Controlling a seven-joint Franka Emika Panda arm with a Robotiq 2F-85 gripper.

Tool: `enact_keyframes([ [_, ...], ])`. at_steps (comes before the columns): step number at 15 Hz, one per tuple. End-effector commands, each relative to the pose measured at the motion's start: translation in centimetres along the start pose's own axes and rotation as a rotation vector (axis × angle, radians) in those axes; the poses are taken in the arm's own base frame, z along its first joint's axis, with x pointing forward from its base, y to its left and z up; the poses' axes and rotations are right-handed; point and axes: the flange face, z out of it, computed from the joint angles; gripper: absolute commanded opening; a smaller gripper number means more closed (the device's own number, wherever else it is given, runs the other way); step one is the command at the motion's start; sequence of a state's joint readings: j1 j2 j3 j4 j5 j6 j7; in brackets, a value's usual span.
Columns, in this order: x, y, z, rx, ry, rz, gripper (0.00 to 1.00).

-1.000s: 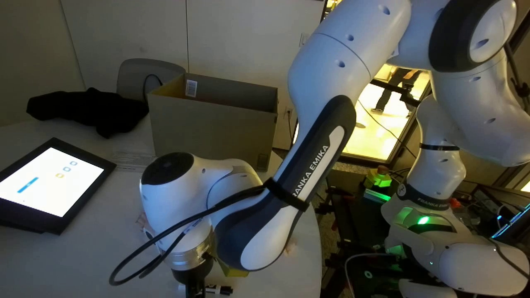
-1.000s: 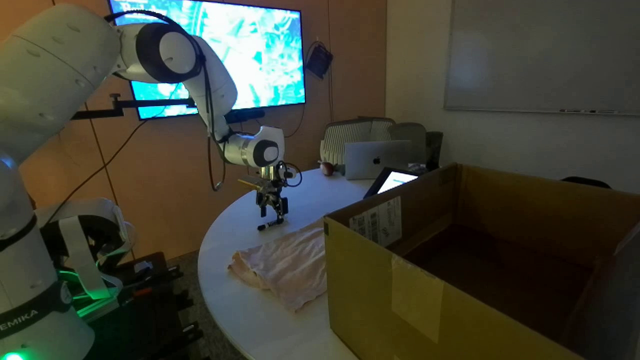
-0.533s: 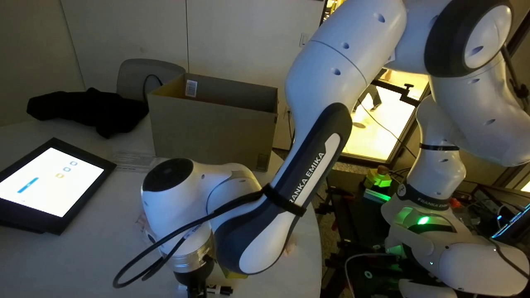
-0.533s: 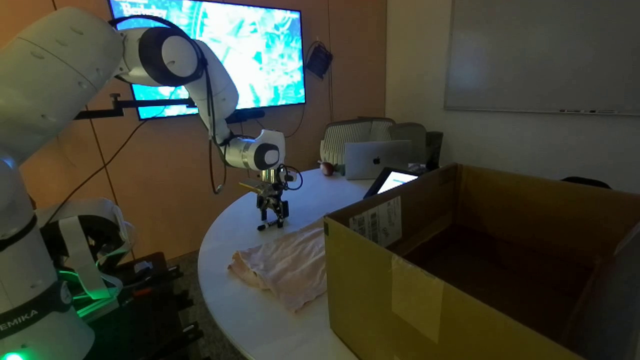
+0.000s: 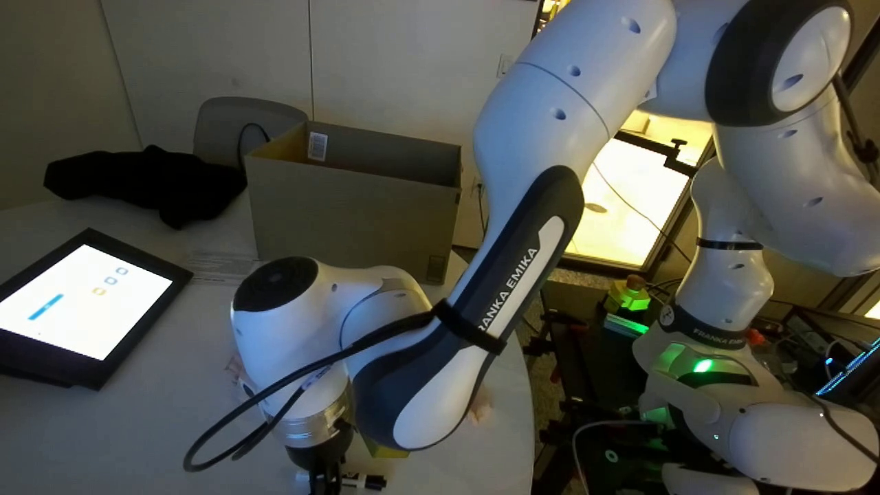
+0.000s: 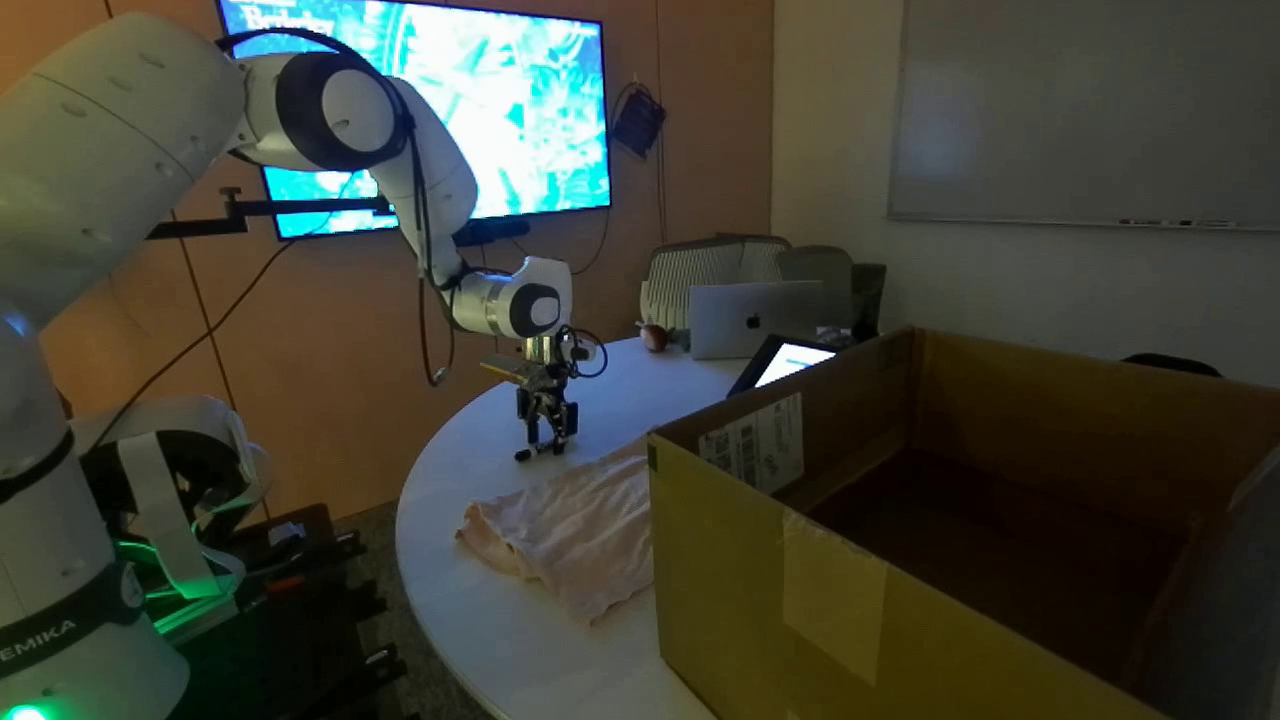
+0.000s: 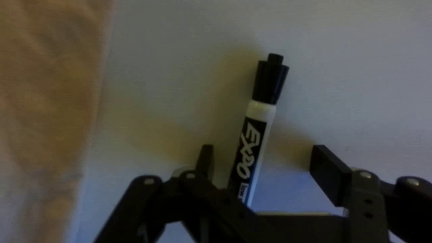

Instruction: Pick up the marker and put it on the cloth, then put the cloth in box

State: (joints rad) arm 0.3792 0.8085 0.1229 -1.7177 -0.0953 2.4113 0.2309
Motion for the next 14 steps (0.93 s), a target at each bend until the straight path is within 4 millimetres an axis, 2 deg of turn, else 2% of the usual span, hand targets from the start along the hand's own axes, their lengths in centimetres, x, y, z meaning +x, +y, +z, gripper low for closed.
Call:
enact_keyframes([
  [1,0.4,-0.3,-0.2,0.007,-0.013,-0.019,0.41],
  [4,0.3,-0.5,-0.8,0.007,-0.020,-0.038,0.17],
  [6,0.2,-0.4,-1.1,0.002,-0.032,-0.054,0.13],
  [7,0.1,-0.4,-1.1,-0.001,-0.035,-0.062,0.11],
  [11,-0.2,-0.4,-2.0,-0.007,-0.058,-0.110,0.17],
  [14,-0.7,0.4,-3.1,-0.011,-0.085,-0.146,0.14],
])
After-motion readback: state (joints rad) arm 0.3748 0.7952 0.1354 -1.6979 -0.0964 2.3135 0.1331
